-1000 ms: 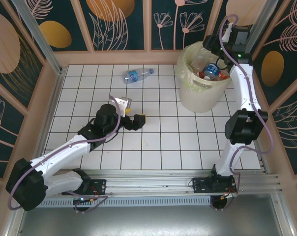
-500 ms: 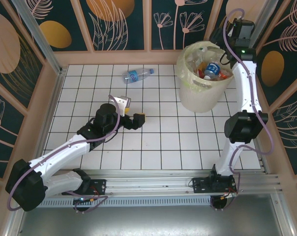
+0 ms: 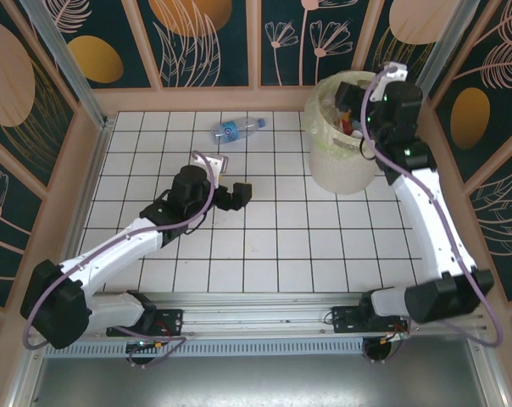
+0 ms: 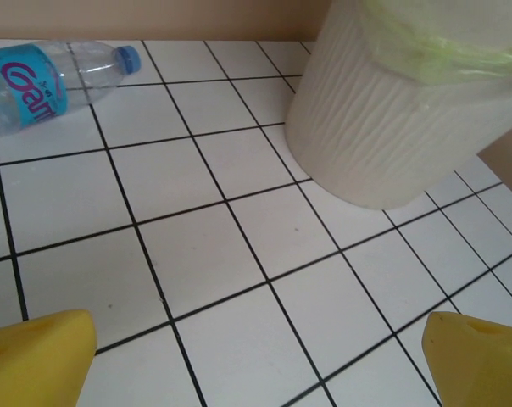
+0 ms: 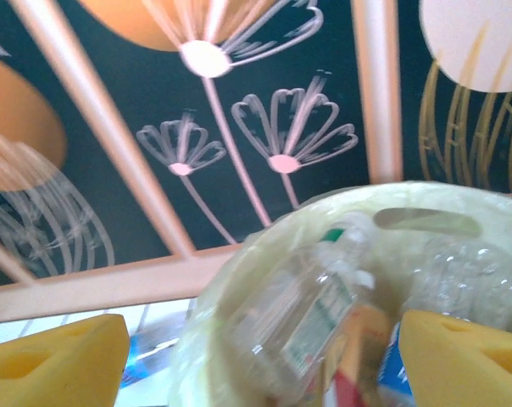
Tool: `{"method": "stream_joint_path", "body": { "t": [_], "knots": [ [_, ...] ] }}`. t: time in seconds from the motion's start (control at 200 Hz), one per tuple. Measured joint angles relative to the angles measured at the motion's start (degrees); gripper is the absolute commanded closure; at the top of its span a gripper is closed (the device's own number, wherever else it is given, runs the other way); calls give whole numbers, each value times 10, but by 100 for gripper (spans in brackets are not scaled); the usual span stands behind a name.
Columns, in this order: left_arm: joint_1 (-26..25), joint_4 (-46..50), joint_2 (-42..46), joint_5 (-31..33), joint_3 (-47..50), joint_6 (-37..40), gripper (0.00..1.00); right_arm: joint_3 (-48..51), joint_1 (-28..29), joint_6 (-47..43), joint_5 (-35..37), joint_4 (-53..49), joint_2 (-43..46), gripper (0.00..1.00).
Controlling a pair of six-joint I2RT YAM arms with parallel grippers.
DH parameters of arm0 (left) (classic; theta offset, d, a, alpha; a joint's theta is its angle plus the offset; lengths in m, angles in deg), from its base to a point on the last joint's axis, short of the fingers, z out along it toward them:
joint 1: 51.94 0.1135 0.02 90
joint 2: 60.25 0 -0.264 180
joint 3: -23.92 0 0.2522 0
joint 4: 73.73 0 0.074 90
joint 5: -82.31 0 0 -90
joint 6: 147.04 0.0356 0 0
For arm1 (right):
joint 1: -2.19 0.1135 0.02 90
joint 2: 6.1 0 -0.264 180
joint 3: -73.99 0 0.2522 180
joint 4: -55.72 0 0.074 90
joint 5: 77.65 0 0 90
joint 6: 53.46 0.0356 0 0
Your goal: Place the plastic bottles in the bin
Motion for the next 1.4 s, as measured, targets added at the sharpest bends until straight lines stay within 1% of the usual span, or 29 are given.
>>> {"method": "stream_joint_path", "body": {
  "t": [0.085, 0.245, 0.4, 0.585, 0.761, 0.861, 1.061, 1.206, 1.396],
  "knots": [
    [24, 1, -17, -5, -10, 6, 1, 49, 12, 7, -26, 18, 47, 16],
    [71, 15, -70, -13, -57, 23, 1, 139, 19, 39, -112, 41, 119, 16],
    [88, 33, -142, -13, -144, 58, 1, 218, 40, 63, -185, 53, 150, 16],
    [106, 59, -252, 6, -256, 125, 1, 312, 91, 88, -226, 58, 166, 16],
    [127, 99, -358, 22, -352, 195, 1, 375, 137, 113, -243, 71, 184, 16],
    [136, 123, -411, 31, -410, 226, 1, 401, 154, 127, -243, 80, 188, 16],
    [156, 161, -508, 30, -529, 261, 1, 443, 166, 157, -242, 109, 191, 16],
    [170, 188, -573, 23, -604, 280, 1, 445, 176, 166, -240, 119, 191, 16],
    [187, 225, -648, -3, -696, 308, 1, 445, 177, 167, -229, 119, 191, 16]
  ]
}}
